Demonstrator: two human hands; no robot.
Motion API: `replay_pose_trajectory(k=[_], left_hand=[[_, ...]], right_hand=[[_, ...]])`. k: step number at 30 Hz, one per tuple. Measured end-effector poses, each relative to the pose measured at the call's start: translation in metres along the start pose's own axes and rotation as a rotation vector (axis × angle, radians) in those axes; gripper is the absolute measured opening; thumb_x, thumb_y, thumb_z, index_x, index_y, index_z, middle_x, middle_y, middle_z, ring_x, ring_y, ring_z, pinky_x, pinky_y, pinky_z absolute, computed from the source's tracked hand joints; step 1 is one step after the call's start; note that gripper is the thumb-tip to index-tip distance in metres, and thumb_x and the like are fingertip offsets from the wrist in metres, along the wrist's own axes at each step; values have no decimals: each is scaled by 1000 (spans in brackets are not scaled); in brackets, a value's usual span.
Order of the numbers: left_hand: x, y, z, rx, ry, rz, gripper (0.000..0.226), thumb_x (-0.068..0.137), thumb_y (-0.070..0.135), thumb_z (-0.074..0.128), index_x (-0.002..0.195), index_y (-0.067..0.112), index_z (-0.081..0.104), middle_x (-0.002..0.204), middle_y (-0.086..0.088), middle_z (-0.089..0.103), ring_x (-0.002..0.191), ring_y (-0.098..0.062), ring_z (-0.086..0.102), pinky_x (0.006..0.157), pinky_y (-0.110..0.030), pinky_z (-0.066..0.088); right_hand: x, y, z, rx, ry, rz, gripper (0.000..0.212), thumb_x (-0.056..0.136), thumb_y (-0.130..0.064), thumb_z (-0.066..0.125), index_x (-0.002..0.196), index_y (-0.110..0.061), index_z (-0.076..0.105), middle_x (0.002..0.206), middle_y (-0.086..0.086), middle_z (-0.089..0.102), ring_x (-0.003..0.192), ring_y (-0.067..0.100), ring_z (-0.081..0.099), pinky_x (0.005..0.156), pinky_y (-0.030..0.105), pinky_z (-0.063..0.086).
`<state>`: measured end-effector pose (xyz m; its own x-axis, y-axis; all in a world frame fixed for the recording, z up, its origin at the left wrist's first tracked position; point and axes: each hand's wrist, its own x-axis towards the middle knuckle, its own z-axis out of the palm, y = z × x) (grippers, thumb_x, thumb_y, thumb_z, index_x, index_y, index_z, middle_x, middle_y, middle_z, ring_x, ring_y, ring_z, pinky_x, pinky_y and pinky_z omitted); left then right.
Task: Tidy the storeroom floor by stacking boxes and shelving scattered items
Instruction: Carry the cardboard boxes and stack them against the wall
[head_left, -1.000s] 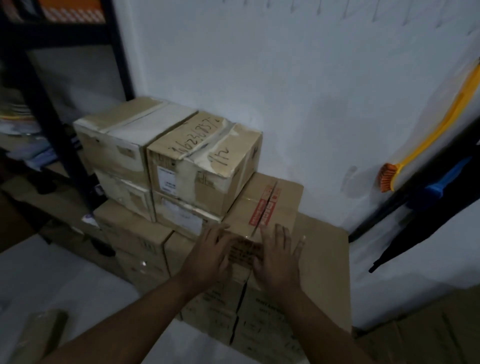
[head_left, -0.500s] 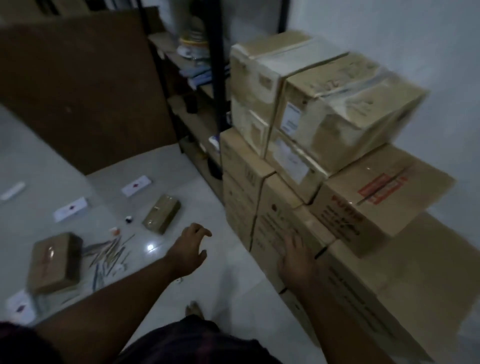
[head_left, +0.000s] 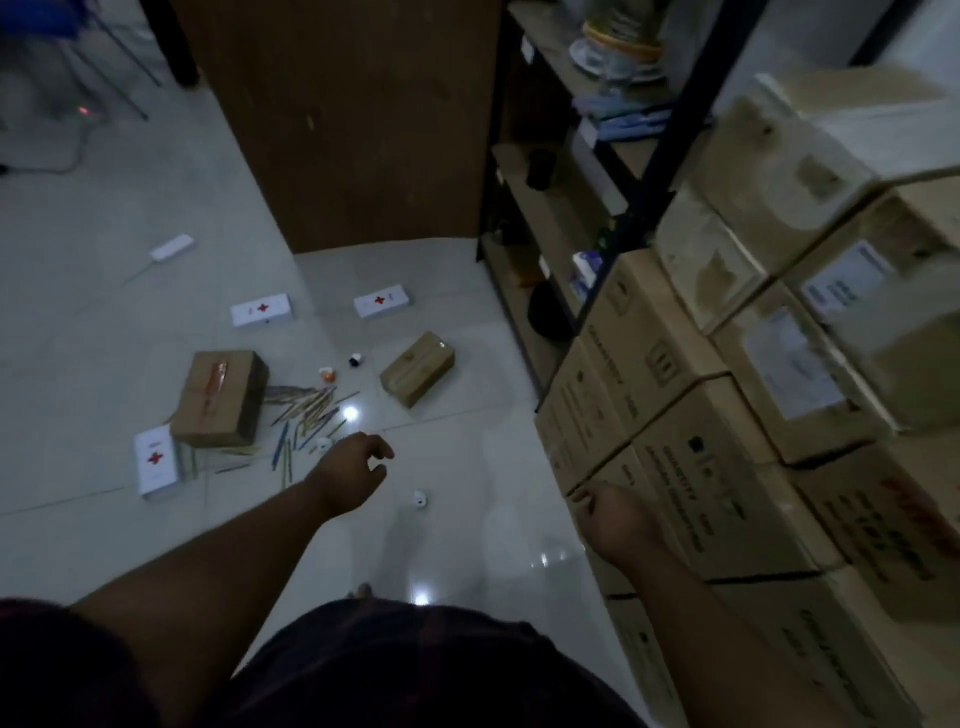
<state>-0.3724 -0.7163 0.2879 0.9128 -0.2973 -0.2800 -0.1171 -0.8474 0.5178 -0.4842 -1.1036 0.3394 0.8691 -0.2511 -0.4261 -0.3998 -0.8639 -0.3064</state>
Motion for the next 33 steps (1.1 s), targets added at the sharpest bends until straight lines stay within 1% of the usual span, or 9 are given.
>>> replay_pose_trajectory(k=[2, 4, 6, 9, 12, 16, 23, 28, 33], left_hand=[[-2, -39, -18, -21, 7, -56, 18, 92, 22, 69, 110, 25, 68, 106, 5, 59, 100, -13, 58, 89, -27, 46], [-3, -81, -38, -32, 2, -135, 19, 91, 22, 71, 111, 22, 69, 108, 3, 61, 98, -15, 59, 92, -30, 49], [-4, -125, -58, -29, 1, -207, 20, 91, 23, 72, 111, 21, 69, 106, 3, 61, 96, -16, 60, 88, -27, 47], [-5, -183, -85, -69, 49, -319, 19, 91, 26, 72, 108, 19, 69, 102, 0, 63, 97, -20, 63, 82, -28, 46], [-13, -224, -108, -112, 108, -388, 18, 91, 25, 71, 108, 18, 70, 102, -1, 64, 96, -19, 61, 83, -29, 45], [-29, -261, -128, -139, 137, -423, 22, 92, 25, 71, 112, 17, 69, 109, -2, 64, 102, -21, 61, 87, -31, 47], [-22, -304, -160, -209, 206, -482, 25, 94, 25, 70, 116, 14, 71, 115, -4, 67, 105, -21, 62, 88, -33, 48], [4, -330, -188, -256, 256, -499, 23, 92, 25, 71, 112, 14, 71, 110, -2, 69, 99, -20, 62, 84, -33, 48], [45, -363, -229, -260, 256, -473, 16, 92, 24, 71, 106, 17, 73, 102, 3, 66, 97, -20, 64, 82, -30, 46]], right_hand=[[13, -40, 9, 28, -30, -32, 14, 93, -25, 57, 94, -38, 61, 95, -3, 71, 80, 16, 63, 65, 26, 42], [28, -78, 18, 39, -55, -68, 15, 92, -24, 58, 96, -37, 65, 85, -5, 70, 72, 12, 63, 58, 25, 41], [43, -114, 30, 51, -71, -95, 16, 93, -24, 58, 96, -37, 66, 72, -4, 67, 60, 7, 58, 49, 24, 37], [66, -164, 48, 36, -79, -137, 16, 92, -24, 57, 94, -37, 66, 64, -5, 65, 57, 7, 58, 47, 24, 38], [87, -208, 63, 17, -89, -153, 15, 91, -25, 59, 93, -37, 66, 67, -7, 64, 61, 10, 61, 50, 25, 40], [109, -258, 79, 14, -94, -148, 13, 91, -24, 61, 91, -35, 67, 73, -9, 64, 69, 14, 64, 61, 28, 53], [140, -327, 102, -59, -142, -182, 14, 91, -26, 60, 89, -38, 66, 85, -9, 68, 74, 12, 64, 62, 25, 50], [179, -367, 116, -72, -184, -170, 10, 90, -29, 61, 92, -38, 66, 92, -8, 68, 79, 15, 65, 73, 31, 58], [240, -423, 134, 37, -196, -132, 10, 89, -29, 62, 85, -38, 65, 97, -5, 71, 87, 20, 68, 78, 33, 59]])
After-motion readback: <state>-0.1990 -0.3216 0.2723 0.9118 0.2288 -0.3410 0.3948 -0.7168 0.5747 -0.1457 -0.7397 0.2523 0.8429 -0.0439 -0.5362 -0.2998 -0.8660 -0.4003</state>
